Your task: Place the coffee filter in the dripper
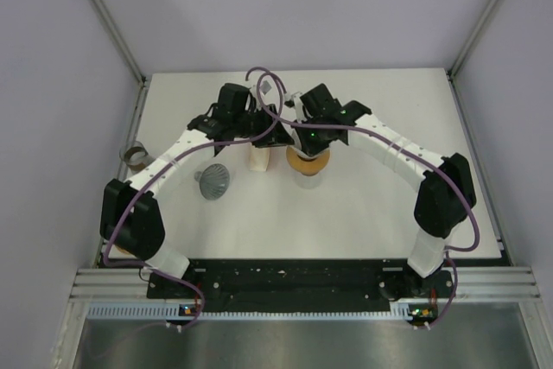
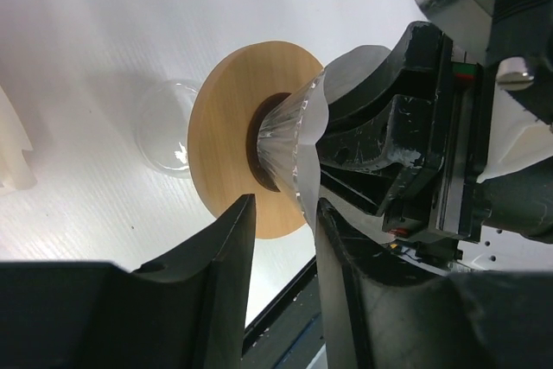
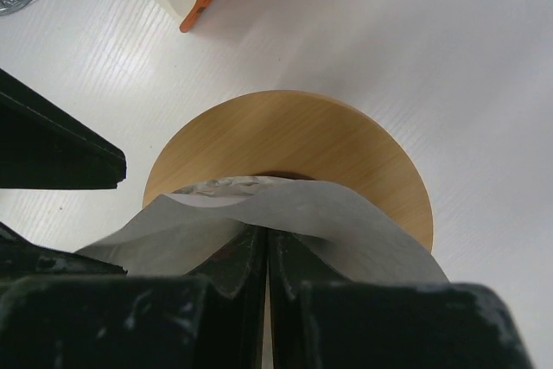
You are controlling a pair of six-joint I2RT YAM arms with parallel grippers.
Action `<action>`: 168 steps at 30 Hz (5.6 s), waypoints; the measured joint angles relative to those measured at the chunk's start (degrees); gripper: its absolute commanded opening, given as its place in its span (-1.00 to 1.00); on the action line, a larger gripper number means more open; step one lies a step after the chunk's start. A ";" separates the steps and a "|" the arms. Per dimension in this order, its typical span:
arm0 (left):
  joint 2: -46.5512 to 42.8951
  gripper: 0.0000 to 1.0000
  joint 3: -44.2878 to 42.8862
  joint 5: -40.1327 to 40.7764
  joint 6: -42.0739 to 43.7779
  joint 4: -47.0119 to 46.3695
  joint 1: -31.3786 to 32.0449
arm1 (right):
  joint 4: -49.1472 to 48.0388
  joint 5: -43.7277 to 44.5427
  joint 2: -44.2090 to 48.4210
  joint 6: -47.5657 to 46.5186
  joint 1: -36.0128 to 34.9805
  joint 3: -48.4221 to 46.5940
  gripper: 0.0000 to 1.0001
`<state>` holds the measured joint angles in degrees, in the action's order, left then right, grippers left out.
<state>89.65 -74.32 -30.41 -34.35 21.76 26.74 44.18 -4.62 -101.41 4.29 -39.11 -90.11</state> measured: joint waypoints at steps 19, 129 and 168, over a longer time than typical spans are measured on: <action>0.02 -0.35 0.09 0.07 1.53 -0.39 0.70 | 1.25 0.63 7.48 -0.87 1.05 -2.58 -1.00; 1.79 0.32 -7.63 2.80 13.07 6.93 1.11 | -4.87 0.57 13.25 -2.89 7.04 4.24 0.22; -0.22 0.36 -2.82 -4.72 9.16 2.58 -4.63 | 4.72 0.57 -3.28 -1.68 0.59 -7.58 -1.00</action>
<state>89.43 -77.14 -35.14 -25.19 24.34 22.11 48.90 -4.05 -104.68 2.61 -38.52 -97.69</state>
